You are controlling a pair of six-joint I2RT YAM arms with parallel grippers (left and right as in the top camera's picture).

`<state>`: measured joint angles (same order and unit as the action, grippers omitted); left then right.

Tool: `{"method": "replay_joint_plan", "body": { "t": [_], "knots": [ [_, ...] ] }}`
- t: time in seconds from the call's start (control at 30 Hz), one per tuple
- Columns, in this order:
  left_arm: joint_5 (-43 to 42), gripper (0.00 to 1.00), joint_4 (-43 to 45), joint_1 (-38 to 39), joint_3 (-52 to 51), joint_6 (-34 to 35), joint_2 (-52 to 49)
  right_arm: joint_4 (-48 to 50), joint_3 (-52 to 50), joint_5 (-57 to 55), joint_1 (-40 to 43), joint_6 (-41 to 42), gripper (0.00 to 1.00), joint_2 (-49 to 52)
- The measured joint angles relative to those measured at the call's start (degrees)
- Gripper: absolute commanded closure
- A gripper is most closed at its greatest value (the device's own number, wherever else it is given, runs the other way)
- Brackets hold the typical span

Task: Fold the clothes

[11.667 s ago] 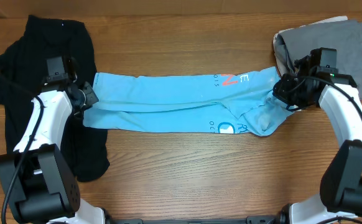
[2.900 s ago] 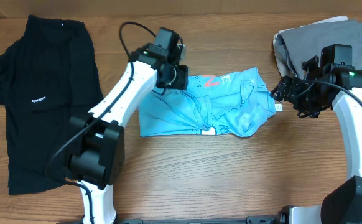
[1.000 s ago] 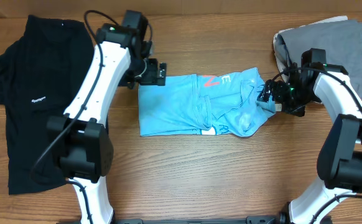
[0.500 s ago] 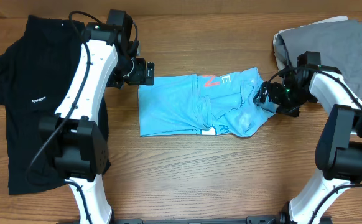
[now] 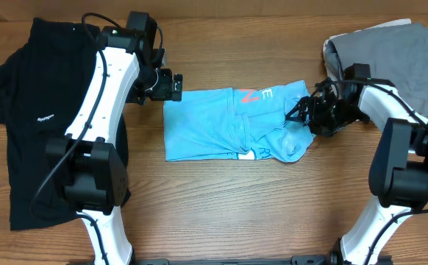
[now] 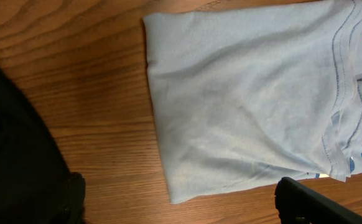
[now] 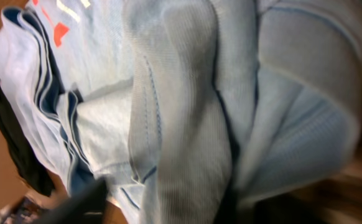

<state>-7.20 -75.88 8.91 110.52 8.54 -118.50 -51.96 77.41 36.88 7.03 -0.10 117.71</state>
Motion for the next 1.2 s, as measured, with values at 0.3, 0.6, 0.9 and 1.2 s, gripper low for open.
{"method": "replay_joint_plan", "body": {
  "t": [0.3,0.6,0.9,1.2],
  "knots": [
    [0.02,0.00,-0.02,0.00,0.00,0.00,0.00,0.11,-0.04,0.20,0.09,0.07,0.96,0.02],
    [5.18,0.00,-2.10,-0.35,0.00,-0.15,0.00,-13.31,8.37,0.11,10.23,-3.21,0.96,0.44],
    [6.62,0.00,-3.43,-3.67,0.00,-0.50,0.00,-20.52,12.66,0.15,8.13,-7.48,0.96,0.31],
    [6.99,0.00,-4.00,-12.04,0.00,-2.19,0.00,-18.91,12.70,0.20,-6.12,-6.08,0.96,-1.38]
  ]
}}
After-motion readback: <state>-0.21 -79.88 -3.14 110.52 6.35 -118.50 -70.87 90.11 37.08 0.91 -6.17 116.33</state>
